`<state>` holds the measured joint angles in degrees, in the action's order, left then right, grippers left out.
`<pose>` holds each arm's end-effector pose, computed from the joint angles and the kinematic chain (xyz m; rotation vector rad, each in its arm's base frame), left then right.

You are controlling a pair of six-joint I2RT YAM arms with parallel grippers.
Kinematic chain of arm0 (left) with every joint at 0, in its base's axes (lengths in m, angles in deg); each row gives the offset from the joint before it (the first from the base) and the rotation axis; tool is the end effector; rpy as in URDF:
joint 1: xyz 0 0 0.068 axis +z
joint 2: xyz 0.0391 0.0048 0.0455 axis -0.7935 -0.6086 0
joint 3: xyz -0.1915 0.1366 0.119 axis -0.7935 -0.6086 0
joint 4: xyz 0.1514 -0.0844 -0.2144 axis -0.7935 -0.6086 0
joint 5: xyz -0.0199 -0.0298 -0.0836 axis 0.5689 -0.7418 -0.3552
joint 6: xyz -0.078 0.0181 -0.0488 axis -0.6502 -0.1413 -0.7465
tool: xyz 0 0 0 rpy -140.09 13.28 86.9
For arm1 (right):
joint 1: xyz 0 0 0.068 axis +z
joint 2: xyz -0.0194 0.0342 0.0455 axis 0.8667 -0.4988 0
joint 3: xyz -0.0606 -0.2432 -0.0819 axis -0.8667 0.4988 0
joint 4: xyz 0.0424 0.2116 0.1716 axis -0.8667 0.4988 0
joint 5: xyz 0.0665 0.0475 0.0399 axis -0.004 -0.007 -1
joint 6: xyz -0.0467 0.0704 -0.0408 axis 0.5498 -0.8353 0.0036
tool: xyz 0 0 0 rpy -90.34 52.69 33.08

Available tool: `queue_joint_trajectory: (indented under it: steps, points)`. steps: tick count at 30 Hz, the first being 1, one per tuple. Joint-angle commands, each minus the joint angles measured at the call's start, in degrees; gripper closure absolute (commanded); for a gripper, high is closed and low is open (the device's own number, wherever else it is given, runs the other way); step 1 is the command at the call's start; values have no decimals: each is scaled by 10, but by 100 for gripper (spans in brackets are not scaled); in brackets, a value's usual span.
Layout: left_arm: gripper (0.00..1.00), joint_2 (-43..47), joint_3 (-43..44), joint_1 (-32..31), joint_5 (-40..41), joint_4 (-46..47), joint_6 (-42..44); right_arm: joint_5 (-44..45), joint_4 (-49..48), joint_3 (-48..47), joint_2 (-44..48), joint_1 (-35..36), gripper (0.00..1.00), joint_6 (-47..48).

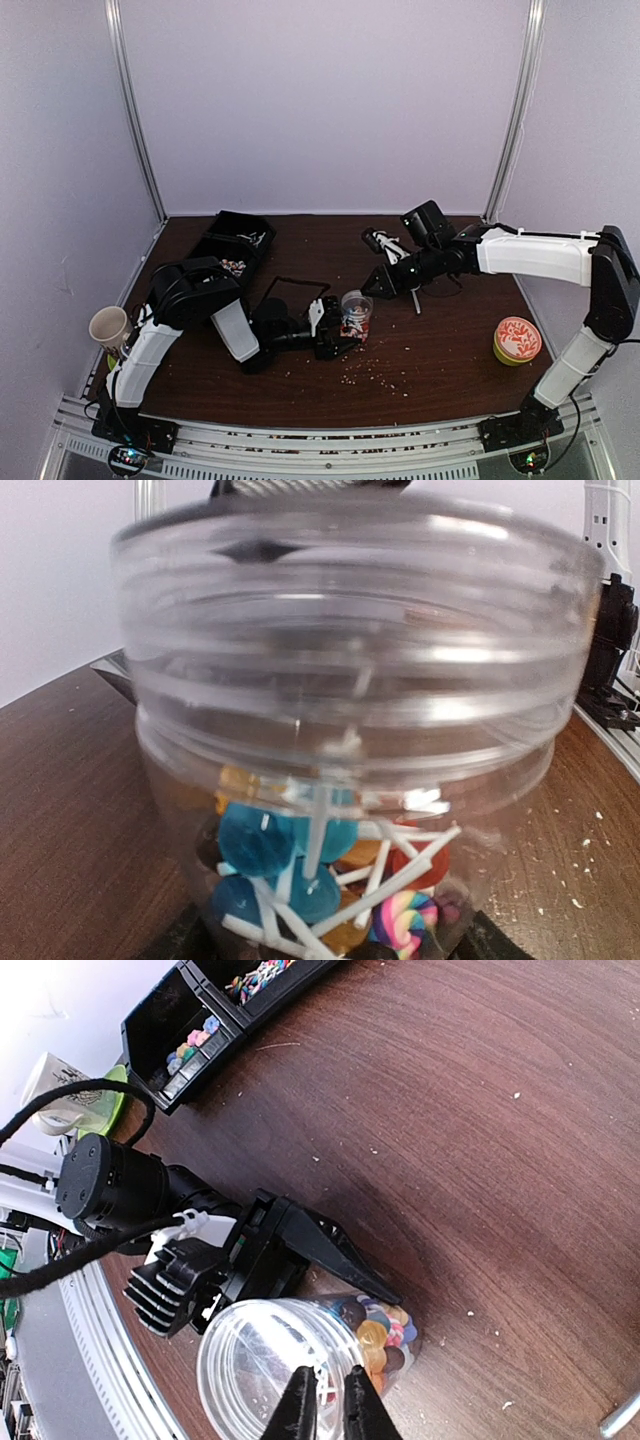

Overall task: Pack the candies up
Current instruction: Screw the box lid onto the packing bottle.

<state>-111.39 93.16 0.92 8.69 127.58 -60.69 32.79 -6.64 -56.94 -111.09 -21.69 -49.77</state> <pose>0.2453 -0.3739 0.0224 1.0043 1.4081 -1.1837 0.2771 0.2743 0.1934 -0.8265 2.3806 1.0280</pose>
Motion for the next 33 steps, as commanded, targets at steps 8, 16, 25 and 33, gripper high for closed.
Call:
queue_joint_trajectory:
  steps: [8, 16, 25, 33]
  points:
    - [41, -13, -16, 10, 23, 24, -5, -22, 53, 58, 31, -8, 92, -2]
    - [41, -14, -16, 11, 22, 24, -5, -45, 47, 91, 68, -8, 93, -10]
    - [41, -17, -13, 11, 11, 24, -4, -15, 45, 46, 91, -8, 89, -14]
    - [41, -19, -10, 11, -9, 24, -3, -4, 48, -52, 21, -14, 66, 8]
